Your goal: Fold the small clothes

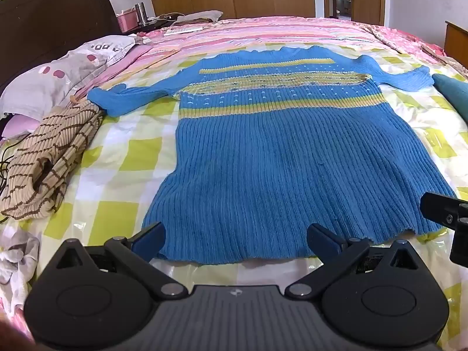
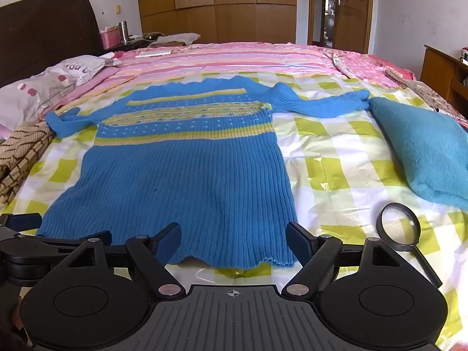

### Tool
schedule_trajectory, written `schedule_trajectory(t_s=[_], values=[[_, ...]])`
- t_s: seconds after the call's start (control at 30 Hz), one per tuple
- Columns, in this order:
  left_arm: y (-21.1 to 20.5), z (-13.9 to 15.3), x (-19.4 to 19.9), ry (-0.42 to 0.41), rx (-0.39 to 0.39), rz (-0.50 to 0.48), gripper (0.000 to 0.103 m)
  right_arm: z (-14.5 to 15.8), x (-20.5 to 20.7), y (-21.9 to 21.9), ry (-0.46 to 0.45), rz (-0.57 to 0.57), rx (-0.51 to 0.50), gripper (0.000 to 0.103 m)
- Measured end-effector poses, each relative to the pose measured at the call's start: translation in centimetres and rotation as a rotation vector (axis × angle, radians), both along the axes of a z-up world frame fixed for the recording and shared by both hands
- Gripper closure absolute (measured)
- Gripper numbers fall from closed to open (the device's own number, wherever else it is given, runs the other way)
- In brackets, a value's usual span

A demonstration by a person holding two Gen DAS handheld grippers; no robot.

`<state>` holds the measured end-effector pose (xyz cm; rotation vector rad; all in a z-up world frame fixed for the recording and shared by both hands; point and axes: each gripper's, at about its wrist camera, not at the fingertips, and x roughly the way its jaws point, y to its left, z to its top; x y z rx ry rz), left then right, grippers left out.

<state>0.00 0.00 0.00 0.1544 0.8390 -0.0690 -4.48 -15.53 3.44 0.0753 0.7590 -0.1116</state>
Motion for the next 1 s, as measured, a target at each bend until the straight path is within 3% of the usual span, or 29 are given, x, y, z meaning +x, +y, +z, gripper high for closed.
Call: schedule_trajectory(t_s=[0.43, 1.0], values=[[-0.1, -1.1, -0.1, 0.012, -0.014, 0.009, 0.0, 0.1, 0.1, 0.5, 0.003, 0.002, -0.003, 0.021], [0.0, -0.5, 0.7, 0.022, -0.025, 0.002, 0.0, -0.2, 0.4, -0.1, 0.005, -0.007, 0.002, 0.019]])
